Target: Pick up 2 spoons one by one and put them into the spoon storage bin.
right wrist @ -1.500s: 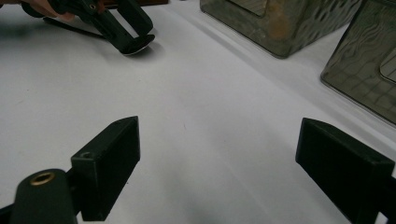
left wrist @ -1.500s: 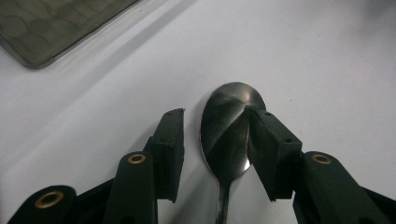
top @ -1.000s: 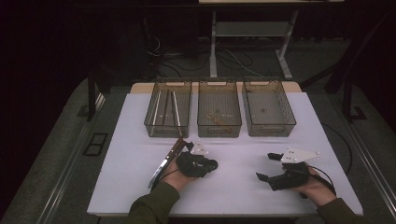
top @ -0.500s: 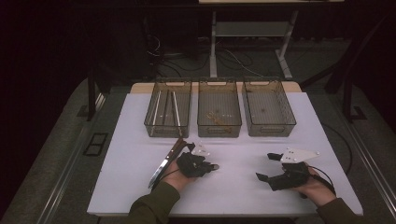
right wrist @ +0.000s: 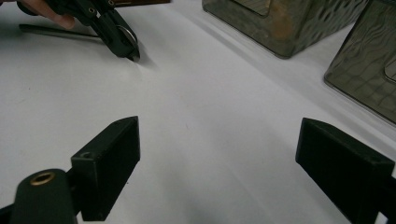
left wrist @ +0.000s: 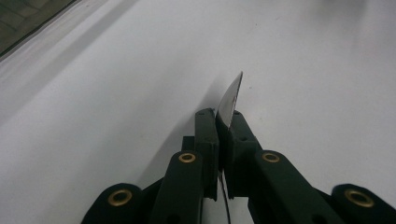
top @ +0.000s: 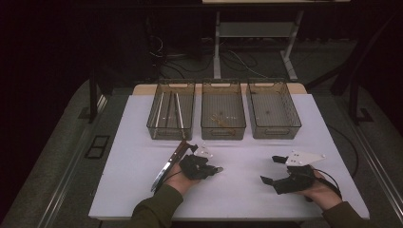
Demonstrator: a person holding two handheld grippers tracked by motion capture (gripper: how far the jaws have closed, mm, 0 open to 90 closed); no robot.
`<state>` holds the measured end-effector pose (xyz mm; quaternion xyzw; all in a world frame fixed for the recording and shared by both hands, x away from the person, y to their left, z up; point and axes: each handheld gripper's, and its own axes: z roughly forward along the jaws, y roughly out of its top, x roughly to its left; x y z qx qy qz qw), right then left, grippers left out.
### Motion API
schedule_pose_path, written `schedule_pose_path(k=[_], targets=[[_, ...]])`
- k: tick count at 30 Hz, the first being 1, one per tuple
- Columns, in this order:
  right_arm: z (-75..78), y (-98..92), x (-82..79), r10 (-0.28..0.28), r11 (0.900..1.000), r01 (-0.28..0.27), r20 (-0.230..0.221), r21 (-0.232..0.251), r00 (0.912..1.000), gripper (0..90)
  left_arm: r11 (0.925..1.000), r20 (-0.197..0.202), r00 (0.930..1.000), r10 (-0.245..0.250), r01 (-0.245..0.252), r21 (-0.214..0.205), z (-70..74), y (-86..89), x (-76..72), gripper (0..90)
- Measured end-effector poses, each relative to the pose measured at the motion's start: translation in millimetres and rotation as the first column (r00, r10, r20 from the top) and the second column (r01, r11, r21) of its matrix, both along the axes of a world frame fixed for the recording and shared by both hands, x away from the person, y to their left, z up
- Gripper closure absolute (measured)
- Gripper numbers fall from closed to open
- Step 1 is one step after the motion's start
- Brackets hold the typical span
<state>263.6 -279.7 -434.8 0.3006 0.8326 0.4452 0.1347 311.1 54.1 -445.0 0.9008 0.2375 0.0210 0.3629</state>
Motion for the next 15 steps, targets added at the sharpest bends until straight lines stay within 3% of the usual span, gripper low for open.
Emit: schedule_pose_path(k=[15], targets=[[-1.7, -1.4, 0.2, -0.023, 0.9994, 0.023, -0.018, 0.025, 0.9996, 13.4, 0.9983, 0.006, 0.9999, 0.013, -0.012, -0.058, 8.2, 2.0, 2.8, 84.9]])
